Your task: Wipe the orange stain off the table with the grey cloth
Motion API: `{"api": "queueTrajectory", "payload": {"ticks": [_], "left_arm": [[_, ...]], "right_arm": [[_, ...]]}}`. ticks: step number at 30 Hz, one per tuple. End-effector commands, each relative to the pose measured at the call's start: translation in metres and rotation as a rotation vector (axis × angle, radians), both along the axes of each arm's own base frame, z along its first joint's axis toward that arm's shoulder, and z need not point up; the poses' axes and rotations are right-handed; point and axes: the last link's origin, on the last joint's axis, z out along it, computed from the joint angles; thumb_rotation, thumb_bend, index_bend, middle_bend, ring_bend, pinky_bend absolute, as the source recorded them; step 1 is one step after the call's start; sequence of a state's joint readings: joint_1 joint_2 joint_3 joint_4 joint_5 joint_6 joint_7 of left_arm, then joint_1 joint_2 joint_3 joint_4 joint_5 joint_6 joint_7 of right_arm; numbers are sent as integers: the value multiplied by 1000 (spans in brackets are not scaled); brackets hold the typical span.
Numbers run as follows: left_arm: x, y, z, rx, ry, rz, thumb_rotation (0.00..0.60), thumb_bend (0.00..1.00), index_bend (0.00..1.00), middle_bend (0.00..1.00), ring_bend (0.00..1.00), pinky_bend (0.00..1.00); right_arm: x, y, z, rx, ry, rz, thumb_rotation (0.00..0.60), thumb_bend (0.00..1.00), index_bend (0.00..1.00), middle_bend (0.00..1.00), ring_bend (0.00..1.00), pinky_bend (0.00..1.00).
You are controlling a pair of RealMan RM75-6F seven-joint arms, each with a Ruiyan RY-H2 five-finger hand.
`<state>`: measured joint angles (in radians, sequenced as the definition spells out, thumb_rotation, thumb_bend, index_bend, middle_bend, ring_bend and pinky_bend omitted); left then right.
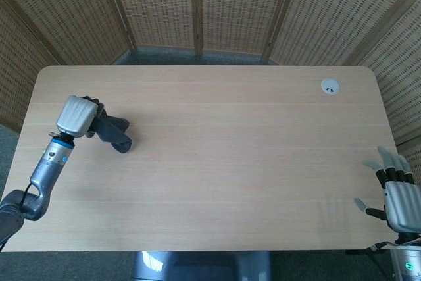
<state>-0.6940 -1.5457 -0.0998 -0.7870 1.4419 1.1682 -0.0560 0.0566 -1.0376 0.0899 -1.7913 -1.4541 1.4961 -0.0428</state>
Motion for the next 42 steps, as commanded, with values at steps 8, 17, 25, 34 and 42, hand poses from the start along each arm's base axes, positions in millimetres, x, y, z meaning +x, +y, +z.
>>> {"api": "queueTrajectory", "payload": {"ticks": [8, 17, 25, 34, 42], "left_arm": [[-19, -7, -2, -99, 54, 234, 600, 130, 388, 195, 162, 491], [-9, -27, 11, -194, 32, 382, 600, 58, 0, 0, 0, 95], [-11, -59, 34, -237, 38, 377, 600, 48, 0, 0, 0, 58], [-39, -100, 55, -139, -23, 352, 600, 49, 0, 0, 0, 53], [-74, -140, 62, -24, -209, 262, 600, 48, 10, 0, 0, 57]], "right_arm": [[0, 1, 0, 1, 0, 1, 600, 0, 237, 0, 0, 0], [0, 0, -1, 6, 6, -1, 600, 0, 236, 0, 0, 0], [1, 0, -2, 7, 9, -1, 600, 0, 236, 0, 0, 0], [1, 0, -3, 10, 13, 0, 600, 0, 236, 0, 0, 0], [1, 1, -3, 5, 20, -5, 600, 0, 236, 0, 0, 0]]}}
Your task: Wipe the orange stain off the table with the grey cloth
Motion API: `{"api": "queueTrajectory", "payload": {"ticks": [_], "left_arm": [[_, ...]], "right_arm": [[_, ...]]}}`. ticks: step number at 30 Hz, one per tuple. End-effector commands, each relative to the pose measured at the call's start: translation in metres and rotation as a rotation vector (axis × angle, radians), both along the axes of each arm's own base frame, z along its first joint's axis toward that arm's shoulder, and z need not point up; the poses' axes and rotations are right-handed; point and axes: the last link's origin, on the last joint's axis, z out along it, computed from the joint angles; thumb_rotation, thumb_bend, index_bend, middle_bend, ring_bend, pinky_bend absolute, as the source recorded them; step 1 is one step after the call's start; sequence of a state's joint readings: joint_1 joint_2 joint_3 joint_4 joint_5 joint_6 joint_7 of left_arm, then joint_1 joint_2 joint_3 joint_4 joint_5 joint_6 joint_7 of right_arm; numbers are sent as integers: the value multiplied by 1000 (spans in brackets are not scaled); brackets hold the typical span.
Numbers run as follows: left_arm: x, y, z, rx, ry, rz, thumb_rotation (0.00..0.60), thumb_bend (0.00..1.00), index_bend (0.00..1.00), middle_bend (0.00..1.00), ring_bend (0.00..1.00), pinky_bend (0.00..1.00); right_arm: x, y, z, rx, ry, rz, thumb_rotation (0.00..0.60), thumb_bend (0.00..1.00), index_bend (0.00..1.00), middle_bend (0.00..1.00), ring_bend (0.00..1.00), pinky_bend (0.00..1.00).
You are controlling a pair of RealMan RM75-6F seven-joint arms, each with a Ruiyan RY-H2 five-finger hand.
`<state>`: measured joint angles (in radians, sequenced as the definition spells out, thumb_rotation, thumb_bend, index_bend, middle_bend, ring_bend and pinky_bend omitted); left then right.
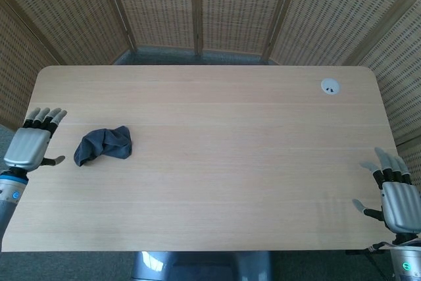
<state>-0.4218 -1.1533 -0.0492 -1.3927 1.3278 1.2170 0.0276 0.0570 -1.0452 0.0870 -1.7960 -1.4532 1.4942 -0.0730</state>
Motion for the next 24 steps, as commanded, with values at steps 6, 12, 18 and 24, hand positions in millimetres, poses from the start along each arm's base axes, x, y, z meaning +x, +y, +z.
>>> {"api": "queueTrajectory", "payload": {"ticks": [6, 12, 18, 24], "left_arm": [[-48, -78, -7, 64, -143, 76, 600, 49, 9, 0, 0, 56], [-38, -98, -5, 85, -213, 59, 600, 49, 5, 0, 0, 56], [-32, -107, -3, 80, -225, 27, 600, 50, 5, 0, 0, 55], [-29, -108, -2, 66, -210, 25, 600, 49, 6, 0, 0, 55]], "right_arm": [[-1, -2, 0, 1, 16, -12, 600, 0, 237, 0, 0, 0], [-1, -5, -3, -5, 39, -14, 600, 0, 238, 0, 0, 0], [-2, -7, -5, -5, 50, -25, 600, 0, 238, 0, 0, 0], [0, -5, -7, -14, 60, -7, 600, 0, 218, 0, 0, 0]]}}
